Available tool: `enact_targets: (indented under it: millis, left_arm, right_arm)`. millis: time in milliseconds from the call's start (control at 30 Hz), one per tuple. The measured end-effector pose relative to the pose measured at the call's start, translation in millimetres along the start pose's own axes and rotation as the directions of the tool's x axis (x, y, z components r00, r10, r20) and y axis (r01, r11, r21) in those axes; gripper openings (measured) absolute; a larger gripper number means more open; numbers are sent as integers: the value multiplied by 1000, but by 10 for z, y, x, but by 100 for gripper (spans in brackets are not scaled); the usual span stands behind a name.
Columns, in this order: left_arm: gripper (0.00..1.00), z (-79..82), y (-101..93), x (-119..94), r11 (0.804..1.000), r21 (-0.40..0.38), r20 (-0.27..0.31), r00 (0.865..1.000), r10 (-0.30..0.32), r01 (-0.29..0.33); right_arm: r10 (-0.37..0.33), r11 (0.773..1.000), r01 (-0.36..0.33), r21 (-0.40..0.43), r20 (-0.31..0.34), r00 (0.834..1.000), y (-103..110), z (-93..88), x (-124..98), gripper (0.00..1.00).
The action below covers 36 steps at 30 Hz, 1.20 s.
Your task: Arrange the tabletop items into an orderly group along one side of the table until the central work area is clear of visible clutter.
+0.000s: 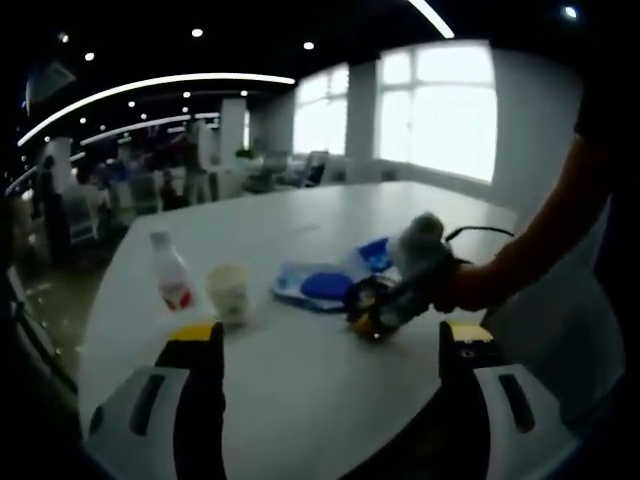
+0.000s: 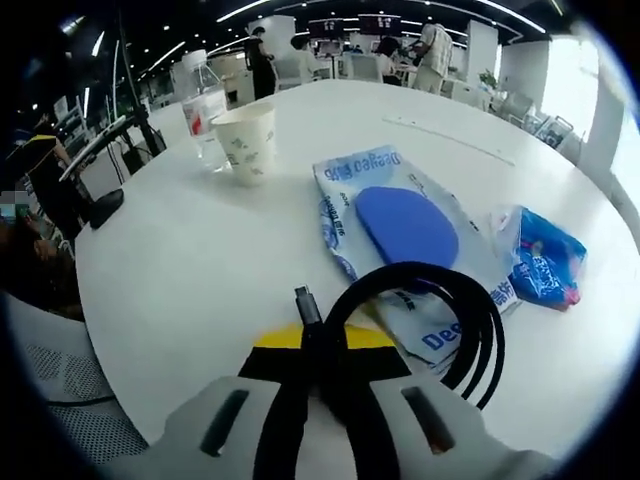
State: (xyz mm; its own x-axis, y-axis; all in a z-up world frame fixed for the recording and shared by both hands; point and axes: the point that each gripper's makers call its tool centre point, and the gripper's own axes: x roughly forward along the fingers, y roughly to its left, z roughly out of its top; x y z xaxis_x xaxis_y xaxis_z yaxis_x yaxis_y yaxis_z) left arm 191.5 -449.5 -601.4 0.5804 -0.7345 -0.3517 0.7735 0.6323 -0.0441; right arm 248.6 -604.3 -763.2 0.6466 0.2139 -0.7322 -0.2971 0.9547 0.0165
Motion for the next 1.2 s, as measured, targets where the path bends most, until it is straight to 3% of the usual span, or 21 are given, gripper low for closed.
enact_targets:
  millis: [500,1200]
  left_arm:
    - [86,20,-15,-6,1000,12,8,1000,-6,6]
    - [87,-10,-54,2,999,43,-7,1000,-22,22]
  right_arm:
    - [40,999,-39,-35,19,999,25,68,-266,9]
    - [51,999,-50,-19,96,994,-87,337,-653,9]
